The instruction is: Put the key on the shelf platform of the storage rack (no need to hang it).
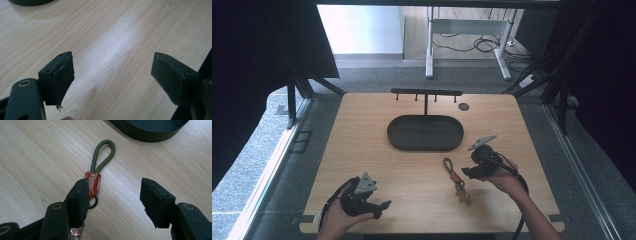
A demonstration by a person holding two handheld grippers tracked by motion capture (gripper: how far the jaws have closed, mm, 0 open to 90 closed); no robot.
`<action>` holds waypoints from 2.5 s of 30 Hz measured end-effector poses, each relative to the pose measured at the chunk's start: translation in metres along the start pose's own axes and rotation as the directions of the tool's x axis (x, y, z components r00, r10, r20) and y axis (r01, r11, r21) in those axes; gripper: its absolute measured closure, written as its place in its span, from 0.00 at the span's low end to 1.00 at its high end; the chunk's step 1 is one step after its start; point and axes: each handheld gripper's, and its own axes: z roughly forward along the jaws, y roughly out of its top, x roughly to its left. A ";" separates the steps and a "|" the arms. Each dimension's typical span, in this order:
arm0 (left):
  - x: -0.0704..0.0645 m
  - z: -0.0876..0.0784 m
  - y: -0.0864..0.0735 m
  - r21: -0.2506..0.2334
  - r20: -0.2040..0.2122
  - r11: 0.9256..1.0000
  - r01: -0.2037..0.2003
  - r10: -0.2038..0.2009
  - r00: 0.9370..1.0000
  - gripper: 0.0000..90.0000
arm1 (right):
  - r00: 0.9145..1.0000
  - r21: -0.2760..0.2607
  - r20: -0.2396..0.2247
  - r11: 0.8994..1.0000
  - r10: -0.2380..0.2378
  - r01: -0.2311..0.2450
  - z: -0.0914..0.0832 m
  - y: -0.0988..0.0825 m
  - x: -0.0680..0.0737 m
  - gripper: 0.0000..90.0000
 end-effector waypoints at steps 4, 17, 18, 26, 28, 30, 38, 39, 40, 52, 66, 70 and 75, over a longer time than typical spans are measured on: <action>0.000 0.000 0.000 -0.001 -0.001 1.000 -0.001 0.001 1.000 0.21 | 1.000 0.006 -0.006 1.000 -0.005 0.005 0.004 0.003 0.003 0.46; 0.000 0.001 0.000 0.002 0.002 1.000 -0.003 0.003 1.000 0.21 | 1.000 0.023 -0.022 0.999 -0.023 0.023 0.015 0.007 0.011 0.46; 0.000 0.001 0.000 0.002 0.002 1.000 -0.003 0.003 1.000 0.21 | 0.999 0.023 -0.024 0.999 -0.023 0.023 0.015 0.007 0.011 0.46; -0.001 0.003 0.000 0.006 0.004 1.000 -0.005 0.005 1.000 0.21 | 0.999 0.032 -0.032 0.999 -0.035 0.036 0.020 0.010 0.015 0.45; -0.001 0.003 0.000 0.007 0.004 1.000 -0.005 0.005 1.000 0.21 | 0.999 0.032 -0.033 0.999 -0.035 0.036 0.022 0.011 0.017 0.45; -0.001 0.003 0.000 0.007 0.004 1.000 -0.005 0.005 1.000 0.21 | 0.999 0.033 -0.036 0.999 -0.038 0.039 0.023 0.012 0.017 0.45; -0.002 0.003 0.000 0.009 0.004 1.000 -0.010 0.010 1.000 0.21 | 0.998 0.043 -0.040 0.998 -0.042 0.044 0.029 0.014 0.021 0.45; -0.002 0.003 0.000 0.010 0.005 1.000 -0.010 0.010 1.000 0.21 | 0.998 0.044 -0.038 0.998 -0.045 0.046 0.029 0.015 0.021 0.45; -0.002 0.004 0.000 0.011 0.006 1.000 -0.010 0.010 1.000 0.21 | 0.998 0.043 -0.037 0.998 -0.049 0.050 0.030 0.015 0.022 0.45; -0.003 0.006 0.000 0.022 -0.001 1.000 -0.017 0.017 1.000 0.21 | 0.998 0.054 -0.037 0.997 -0.058 0.060 0.038 0.018 0.028 0.45; -0.003 0.006 0.000 0.021 0.000 1.000 -0.017 0.017 1.000 0.21 | 0.998 0.086 -0.038 0.995 -0.053 0.056 0.052 0.021 0.034 0.45; -0.002 0.005 0.000 0.020 0.000 1.000 -0.017 0.017 1.000 0.21 | 0.998 0.096 -0.032 0.994 -0.053 0.056 0.056 0.017 0.034 0.46; -0.003 0.006 0.000 0.022 0.000 1.000 -0.017 0.017 1.000 0.21 | 0.998 0.119 -0.033 0.992 -0.048 0.052 0.063 0.012 0.033 0.47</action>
